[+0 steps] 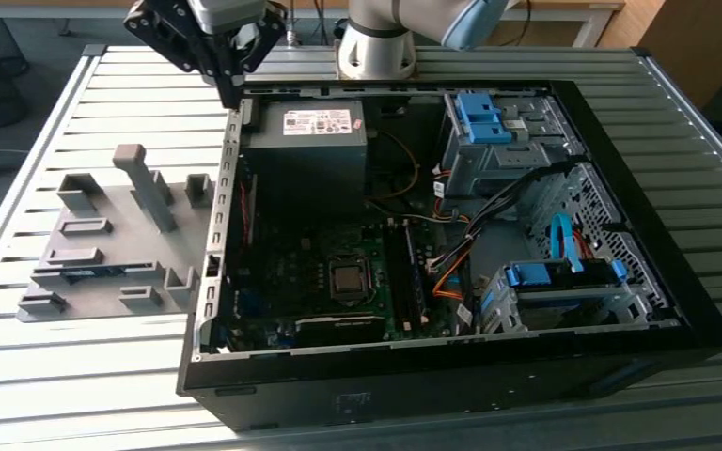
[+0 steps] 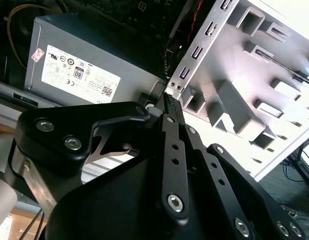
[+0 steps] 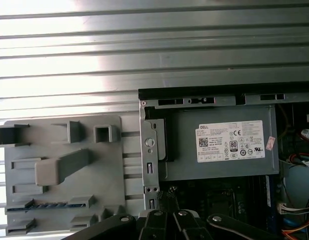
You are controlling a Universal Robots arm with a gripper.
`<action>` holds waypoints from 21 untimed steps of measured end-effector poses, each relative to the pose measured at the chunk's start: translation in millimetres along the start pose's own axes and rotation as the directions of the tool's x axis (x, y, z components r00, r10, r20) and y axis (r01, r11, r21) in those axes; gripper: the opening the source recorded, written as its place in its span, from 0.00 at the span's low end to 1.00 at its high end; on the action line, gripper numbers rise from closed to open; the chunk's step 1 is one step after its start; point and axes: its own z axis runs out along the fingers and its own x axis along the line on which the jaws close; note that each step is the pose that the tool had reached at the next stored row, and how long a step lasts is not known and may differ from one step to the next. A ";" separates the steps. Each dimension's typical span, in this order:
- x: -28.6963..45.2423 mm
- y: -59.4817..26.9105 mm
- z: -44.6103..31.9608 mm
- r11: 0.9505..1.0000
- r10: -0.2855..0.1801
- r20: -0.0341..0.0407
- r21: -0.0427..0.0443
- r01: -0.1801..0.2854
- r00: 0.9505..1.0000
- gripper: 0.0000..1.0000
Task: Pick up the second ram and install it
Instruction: 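Reach for the second ram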
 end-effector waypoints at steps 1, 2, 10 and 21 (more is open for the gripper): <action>0.7 -0.1 0.0 1.000 0.000 0.000 0.000 0.000 1.000 0.11; 1.3 -0.1 0.0 1.000 0.000 0.000 0.000 0.000 1.000 0.11; 8.3 -0.6 -0.1 1.000 0.000 0.000 0.000 0.000 1.000 0.11; 22.1 -1.7 0.0 1.000 0.000 0.000 0.000 0.000 1.000 0.11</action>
